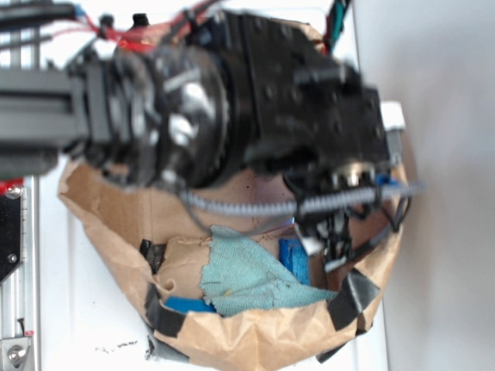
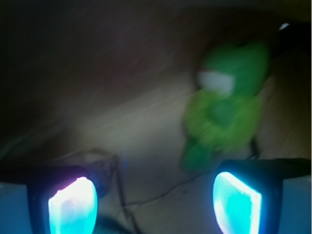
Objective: Grab the green animal.
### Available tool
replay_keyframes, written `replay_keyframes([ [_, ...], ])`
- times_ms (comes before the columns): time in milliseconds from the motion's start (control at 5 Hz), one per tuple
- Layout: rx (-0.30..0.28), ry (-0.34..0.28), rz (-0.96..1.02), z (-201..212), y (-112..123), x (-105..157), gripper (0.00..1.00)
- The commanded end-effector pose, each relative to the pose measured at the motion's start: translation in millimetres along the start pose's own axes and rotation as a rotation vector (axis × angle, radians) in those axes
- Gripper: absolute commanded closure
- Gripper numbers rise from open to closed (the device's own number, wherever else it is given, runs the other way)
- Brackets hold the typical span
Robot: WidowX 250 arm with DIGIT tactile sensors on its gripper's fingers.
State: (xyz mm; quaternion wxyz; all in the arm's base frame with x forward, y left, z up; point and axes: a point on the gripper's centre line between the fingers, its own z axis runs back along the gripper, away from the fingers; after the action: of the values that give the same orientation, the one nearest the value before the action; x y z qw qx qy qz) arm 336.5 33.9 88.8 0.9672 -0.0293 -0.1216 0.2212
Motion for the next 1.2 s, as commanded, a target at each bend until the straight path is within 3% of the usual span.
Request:
replay_keyframes([
  [0, -0.045, -0.151, 0.005, 24.2, 35.5, 1.4, 0.0],
  [200, -0.003, -0.2, 0.067, 19.1, 43.5, -0.8, 0.0],
  [600, 0.037, -0.206, 0.126, 8.6, 40.6, 8.1, 0.0],
  [1000, 0.034, -0.229, 0.145, 1.5, 34.2, 8.5, 0.0],
])
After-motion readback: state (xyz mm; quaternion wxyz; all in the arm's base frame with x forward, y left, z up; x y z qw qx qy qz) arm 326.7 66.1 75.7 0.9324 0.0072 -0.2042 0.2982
